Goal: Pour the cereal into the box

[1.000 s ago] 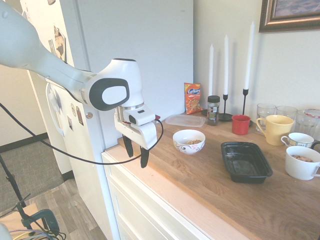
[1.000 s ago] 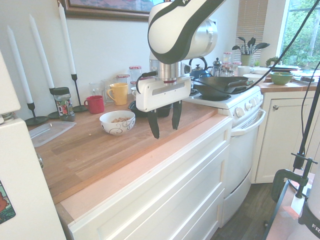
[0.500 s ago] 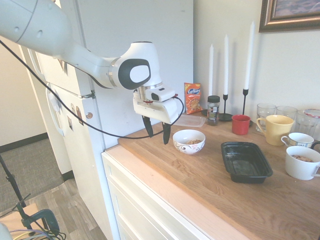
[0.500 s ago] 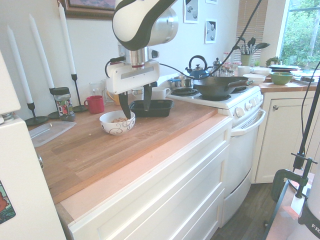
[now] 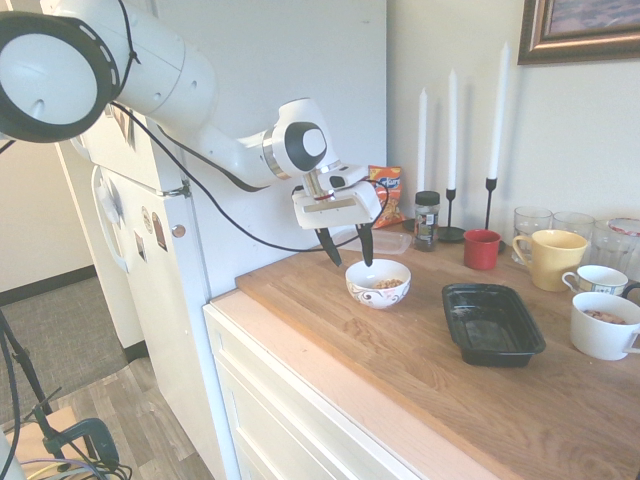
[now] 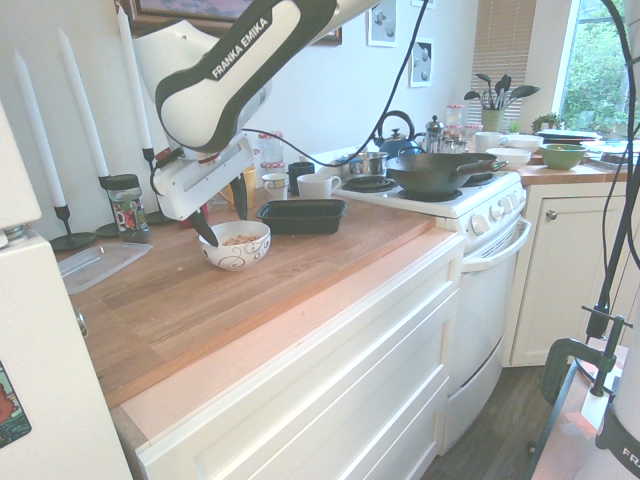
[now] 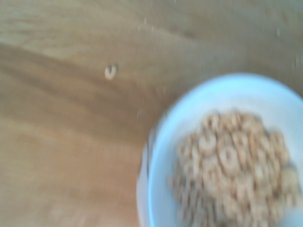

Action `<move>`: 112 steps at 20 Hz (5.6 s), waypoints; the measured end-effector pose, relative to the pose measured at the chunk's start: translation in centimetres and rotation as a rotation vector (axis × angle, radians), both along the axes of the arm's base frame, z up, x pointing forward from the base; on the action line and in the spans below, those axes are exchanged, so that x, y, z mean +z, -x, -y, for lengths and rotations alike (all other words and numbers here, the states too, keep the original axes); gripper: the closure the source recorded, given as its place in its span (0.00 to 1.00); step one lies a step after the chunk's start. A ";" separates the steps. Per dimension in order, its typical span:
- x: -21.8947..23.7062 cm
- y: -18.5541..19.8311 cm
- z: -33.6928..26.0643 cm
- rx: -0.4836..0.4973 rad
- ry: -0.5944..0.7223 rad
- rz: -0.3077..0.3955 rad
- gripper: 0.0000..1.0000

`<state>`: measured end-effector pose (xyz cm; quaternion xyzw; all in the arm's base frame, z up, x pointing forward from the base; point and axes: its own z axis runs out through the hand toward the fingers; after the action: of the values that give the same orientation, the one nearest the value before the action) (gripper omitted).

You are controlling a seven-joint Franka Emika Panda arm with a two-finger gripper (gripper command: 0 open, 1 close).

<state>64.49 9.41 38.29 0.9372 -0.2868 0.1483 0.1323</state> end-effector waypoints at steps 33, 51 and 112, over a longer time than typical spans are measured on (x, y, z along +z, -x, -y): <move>-7.8 -6.3 -2.4 0.060 0.185 -0.002 1.00; -5.6 -7.6 -0.4 -0.019 0.108 0.016 1.00; 5.1 -10.5 28.5 -0.296 -1.049 -0.133 1.00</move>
<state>75.02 -19.10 43.37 0.8343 -0.4422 -0.0943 -0.3155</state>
